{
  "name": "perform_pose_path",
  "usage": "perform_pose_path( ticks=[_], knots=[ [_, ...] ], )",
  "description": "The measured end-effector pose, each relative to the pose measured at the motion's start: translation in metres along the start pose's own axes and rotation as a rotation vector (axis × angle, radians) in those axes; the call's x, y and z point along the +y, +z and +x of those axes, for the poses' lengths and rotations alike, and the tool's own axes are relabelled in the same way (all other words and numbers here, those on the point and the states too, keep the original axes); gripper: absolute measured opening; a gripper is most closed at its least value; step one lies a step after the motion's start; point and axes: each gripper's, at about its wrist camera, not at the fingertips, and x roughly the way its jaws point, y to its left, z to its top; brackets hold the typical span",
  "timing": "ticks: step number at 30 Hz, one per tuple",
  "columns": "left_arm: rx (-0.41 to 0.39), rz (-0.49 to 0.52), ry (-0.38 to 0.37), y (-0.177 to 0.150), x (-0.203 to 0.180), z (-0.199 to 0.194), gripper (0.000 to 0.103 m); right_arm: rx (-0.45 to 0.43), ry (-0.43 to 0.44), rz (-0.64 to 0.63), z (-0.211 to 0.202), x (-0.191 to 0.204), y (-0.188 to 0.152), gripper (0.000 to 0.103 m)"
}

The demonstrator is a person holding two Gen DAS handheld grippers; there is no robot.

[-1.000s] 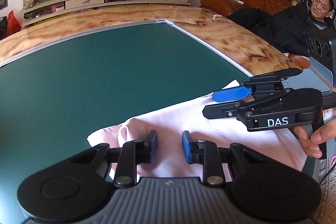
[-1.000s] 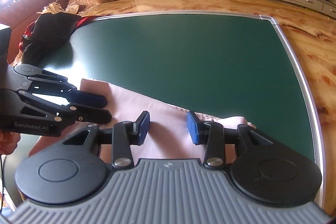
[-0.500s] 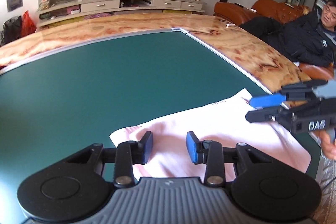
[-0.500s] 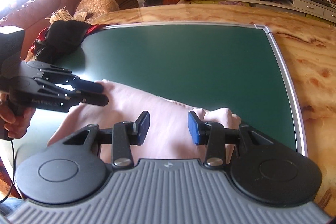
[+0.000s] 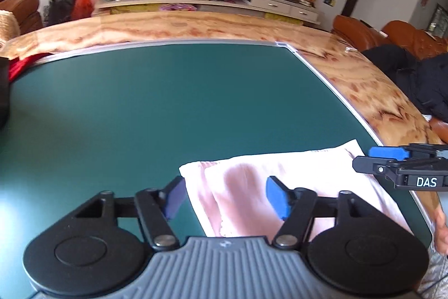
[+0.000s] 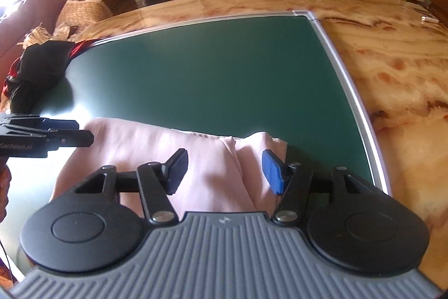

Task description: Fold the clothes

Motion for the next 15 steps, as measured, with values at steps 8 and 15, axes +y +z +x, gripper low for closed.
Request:
perform_pose_path(
  ticks=[8,15],
  knots=[
    [0.075,-0.143,0.169,0.023,-0.020,-0.003,0.091,0.080,-0.132,0.062,-0.001,0.022,0.028,0.078],
    [0.126,-0.179,0.242,0.025,-0.030,-0.004,0.094,0.149,-0.162,0.076,0.002,0.034,0.038,0.079]
  ],
)
